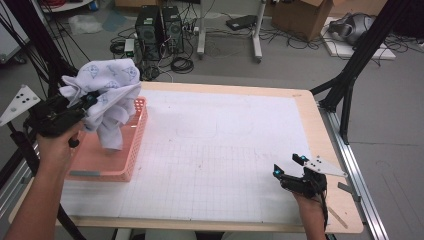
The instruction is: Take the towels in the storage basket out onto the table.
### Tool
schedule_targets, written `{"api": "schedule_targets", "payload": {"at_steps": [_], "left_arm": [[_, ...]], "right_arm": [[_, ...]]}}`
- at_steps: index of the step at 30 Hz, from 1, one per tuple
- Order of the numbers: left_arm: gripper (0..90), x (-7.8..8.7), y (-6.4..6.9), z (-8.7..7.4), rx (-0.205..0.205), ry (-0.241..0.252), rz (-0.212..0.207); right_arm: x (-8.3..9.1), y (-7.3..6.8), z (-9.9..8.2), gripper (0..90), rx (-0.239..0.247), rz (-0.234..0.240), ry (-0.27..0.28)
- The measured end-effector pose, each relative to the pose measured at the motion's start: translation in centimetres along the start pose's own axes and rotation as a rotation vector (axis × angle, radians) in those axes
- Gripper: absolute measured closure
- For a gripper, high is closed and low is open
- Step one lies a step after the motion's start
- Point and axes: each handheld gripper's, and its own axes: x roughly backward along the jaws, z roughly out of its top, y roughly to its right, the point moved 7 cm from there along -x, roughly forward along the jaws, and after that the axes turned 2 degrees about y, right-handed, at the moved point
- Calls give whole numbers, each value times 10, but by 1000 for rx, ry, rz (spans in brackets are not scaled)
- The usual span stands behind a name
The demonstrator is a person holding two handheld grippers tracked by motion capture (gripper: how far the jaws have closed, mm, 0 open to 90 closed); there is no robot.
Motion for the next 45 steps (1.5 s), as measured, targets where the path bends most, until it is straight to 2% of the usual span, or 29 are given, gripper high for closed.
{"api": "schedule_targets", "payload": {"at_steps": [3,4,8,11,14,15,19,22,25,27,28,29,30,32,33,34,36,39,40,45], "left_arm": [[624,-4,7,8,-9,18,-39],[624,-7,12,11,-23,24,-63],[624,-12,18,16,-47,24,-94],[624,-18,27,24,-64,26,-136],[625,-22,32,28,-71,32,-155],[625,-26,35,31,-80,28,-176],[625,-34,42,35,-84,24,-199],[626,-43,51,44,-91,31,-239],[626,-48,55,50,-91,32,-256],[626,-57,64,60,-106,32,-284],[626,-57,64,60,-106,32,-284],[626,-63,71,65,-107,35,-305],[625,-63,71,65,-107,35,-305],[625,-72,82,70,-107,39,-336],[625,-72,82,70,-107,39,-336],[625,-77,90,71,-102,39,-355],[625,-80,94,71,-103,39,-363],[625,-88,107,68,-87,37,-393],[625,-94,116,61,-78,26,-413],[624,-113,146,28,-53,-21,-470]], "right_arm": [[-1,0,0,172,5,-1,0],[-1,0,0,172,9,-1,2],[-1,0,0,172,7,2,2],[0,0,0,172,7,2,-1],[-1,-1,0,172,7,4,1],[-1,-1,0,172,9,4,-1],[-1,0,1,172,14,4,0],[-1,0,1,172,16,5,2],[-1,-1,0,172,12,7,-1],[-1,-1,0,172,13,9,-2],[-1,-1,1,172,10,8,-1],[-1,-1,0,172,8,8,-2],[-1,-1,0,172,8,8,-2],[-2,0,1,172,18,7,3],[-1,0,1,172,14,8,2],[-1,0,1,172,13,7,1],[-1,0,1,172,12,7,1],[-1,-1,1,172,11,10,1],[-1,-1,1,172,12,11,2],[-1,-1,1,172,12,11,-2]]}}
